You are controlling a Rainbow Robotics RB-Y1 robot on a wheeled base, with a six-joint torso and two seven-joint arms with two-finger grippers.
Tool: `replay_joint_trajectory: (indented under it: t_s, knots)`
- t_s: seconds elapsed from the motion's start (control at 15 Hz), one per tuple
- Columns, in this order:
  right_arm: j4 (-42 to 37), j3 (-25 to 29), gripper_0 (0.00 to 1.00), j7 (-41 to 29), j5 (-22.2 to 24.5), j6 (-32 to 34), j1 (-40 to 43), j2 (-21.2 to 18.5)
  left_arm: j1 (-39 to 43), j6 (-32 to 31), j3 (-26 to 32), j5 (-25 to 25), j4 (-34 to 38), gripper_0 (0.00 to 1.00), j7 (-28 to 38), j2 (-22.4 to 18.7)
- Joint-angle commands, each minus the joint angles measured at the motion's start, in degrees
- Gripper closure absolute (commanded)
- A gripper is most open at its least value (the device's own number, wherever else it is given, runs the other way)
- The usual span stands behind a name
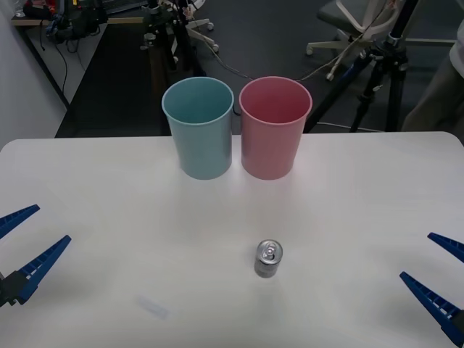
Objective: Grasp the object on the table and drop it into the matching bin: aluminum can to the light blue bin, PET bottle to the pink bin.
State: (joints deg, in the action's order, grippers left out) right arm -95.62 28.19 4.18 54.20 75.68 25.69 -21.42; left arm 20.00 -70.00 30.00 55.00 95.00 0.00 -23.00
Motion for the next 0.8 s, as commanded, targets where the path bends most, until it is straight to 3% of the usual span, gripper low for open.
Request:
replay_joint_trajectory:
  t_s: [0.07,0.47,0.8]
  knots:
    - [0.3,-1.3,0.00,6.0,0.4,0.9,2.1,0.0,0.0,0.0,0.0,0.0,0.0,0.00,0.0,0.0]
    - [8.2,-7.0,0.00,17.7,1.1,4.3,0.8,0.0,0.0,0.0,0.0,0.0,0.0,0.00,0.0,0.0]
    - [11.5,-11.8,0.00,23.1,1.2,3.7,0.2,0.0,0.0,0.0,0.0,0.0,0.0,0.00,0.0,0.0]
